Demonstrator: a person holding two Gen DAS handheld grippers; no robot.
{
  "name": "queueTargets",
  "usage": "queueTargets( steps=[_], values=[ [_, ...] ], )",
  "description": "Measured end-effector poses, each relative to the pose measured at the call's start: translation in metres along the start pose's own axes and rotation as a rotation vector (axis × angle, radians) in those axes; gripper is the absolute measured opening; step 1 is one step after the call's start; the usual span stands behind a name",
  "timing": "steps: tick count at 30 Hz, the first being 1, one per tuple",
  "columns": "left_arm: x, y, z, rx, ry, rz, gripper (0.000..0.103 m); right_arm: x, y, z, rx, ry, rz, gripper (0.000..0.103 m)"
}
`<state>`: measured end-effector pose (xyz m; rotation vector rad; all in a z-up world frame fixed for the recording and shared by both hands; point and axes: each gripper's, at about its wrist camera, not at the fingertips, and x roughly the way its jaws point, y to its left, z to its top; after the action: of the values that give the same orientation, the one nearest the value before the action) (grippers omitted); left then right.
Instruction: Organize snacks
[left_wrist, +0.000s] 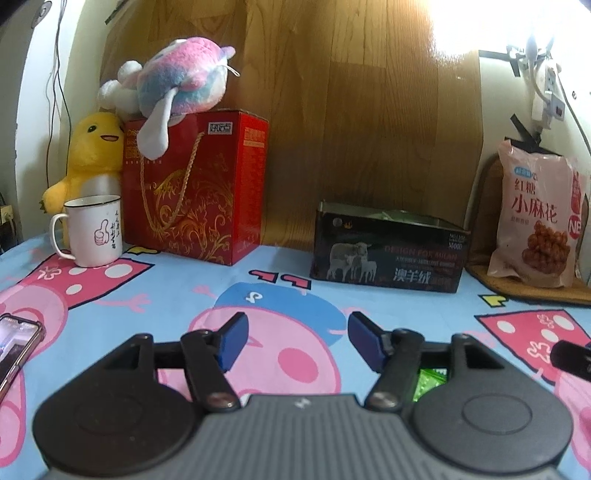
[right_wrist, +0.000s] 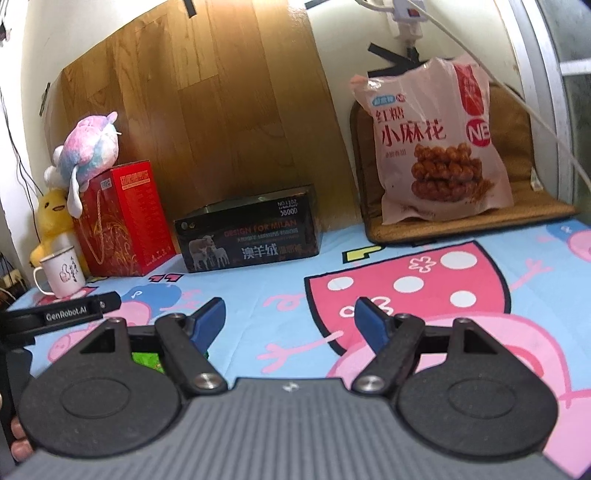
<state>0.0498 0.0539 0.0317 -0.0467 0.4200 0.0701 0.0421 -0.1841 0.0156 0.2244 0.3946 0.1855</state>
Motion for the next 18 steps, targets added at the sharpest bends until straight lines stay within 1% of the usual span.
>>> queueTargets(
  steps=[3,5,7,8,10,12,13,15,16,18],
  values=[
    [-0.004,0.001,-0.001,-0.007,-0.028,0.002,0.065,-0.004,0.006,0.001,-0.037,-0.048,-0.025,0.079],
    [-0.008,0.002,0.000,-0.016,-0.058,0.020,0.078,-0.009,0.009,0.004,-0.071,-0.116,-0.059,0.079],
    [-0.015,0.003,-0.001,-0.025,-0.111,0.050,0.079,-0.015,0.014,0.004,-0.108,-0.201,-0.097,0.081],
    [-0.019,0.002,-0.002,-0.022,-0.139,0.070,0.079,-0.017,0.016,0.003,-0.121,-0.234,-0.109,0.084],
    [-0.023,0.000,-0.001,-0.006,-0.178,0.104,0.080,-0.019,0.019,0.000,-0.146,-0.285,-0.120,0.087],
    [-0.024,-0.002,-0.001,0.007,-0.201,0.124,0.080,-0.020,0.024,-0.003,-0.191,-0.310,-0.128,0.088],
    [-0.025,-0.002,0.000,0.013,-0.209,0.127,0.081,-0.022,0.027,-0.004,-0.218,-0.322,-0.119,0.089],
    [-0.027,-0.005,0.000,0.026,-0.221,0.134,0.086,-0.025,0.033,-0.006,-0.271,-0.344,-0.105,0.094],
    [-0.028,-0.007,-0.001,0.032,-0.229,0.138,0.089,-0.027,0.036,-0.008,-0.295,-0.354,-0.096,0.098],
    [-0.030,-0.007,-0.002,0.038,-0.250,0.145,0.090,-0.029,0.039,-0.008,-0.321,-0.360,-0.086,0.100]
  ],
)
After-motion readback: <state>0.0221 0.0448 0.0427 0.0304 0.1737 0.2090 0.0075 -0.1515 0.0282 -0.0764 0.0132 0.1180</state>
